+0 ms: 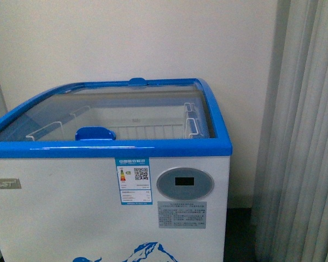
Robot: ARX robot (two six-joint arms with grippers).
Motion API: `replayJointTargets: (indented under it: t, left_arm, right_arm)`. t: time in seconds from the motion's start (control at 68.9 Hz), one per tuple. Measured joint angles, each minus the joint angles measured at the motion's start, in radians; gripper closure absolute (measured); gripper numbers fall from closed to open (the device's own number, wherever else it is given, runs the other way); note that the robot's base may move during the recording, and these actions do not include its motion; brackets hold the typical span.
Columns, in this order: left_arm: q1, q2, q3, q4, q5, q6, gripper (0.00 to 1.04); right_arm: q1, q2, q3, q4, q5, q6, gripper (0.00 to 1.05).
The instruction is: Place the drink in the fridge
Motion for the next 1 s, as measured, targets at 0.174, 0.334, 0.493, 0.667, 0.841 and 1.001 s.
replayJointTargets:
  t: [0.174,0.334,0.493,0.667,0.841,1.001]
  left_arm:
    - [-0.008,0.648,0.229,0.599,0.137,0.212,0.08]
    - [-0.043,1.067,0.622,0.686,0.294,0.595,0.08]
    - [-0.075,1.256,0.925,0.540,0.443,0.928,0.08]
    - [-0.086,1.365,1.122,0.357,0.515,1.220,0.08]
    - [-0.086,1.461,1.254,0.267,0.518,1.389,0.08]
    - [-0.092,1.512,1.329,0.198,0.524,1.471,0.08]
  right_arm:
    - [0.000,0.000,0.000,0.000,0.000,0.000,0.64]
    - [0.000,0.000,0.000,0.000,0.000,0.000,0.64]
    - [0.000,0.000,0.000,0.000,0.000,0.000,0.64]
    - [0.000,0.000,0.000,0.000,0.000,0.000,0.64]
    - [0.000,0.000,0.000,0.000,0.000,0.000,0.64]
    - [0.000,0.000,0.000,0.000,0.000,0.000,0.64]
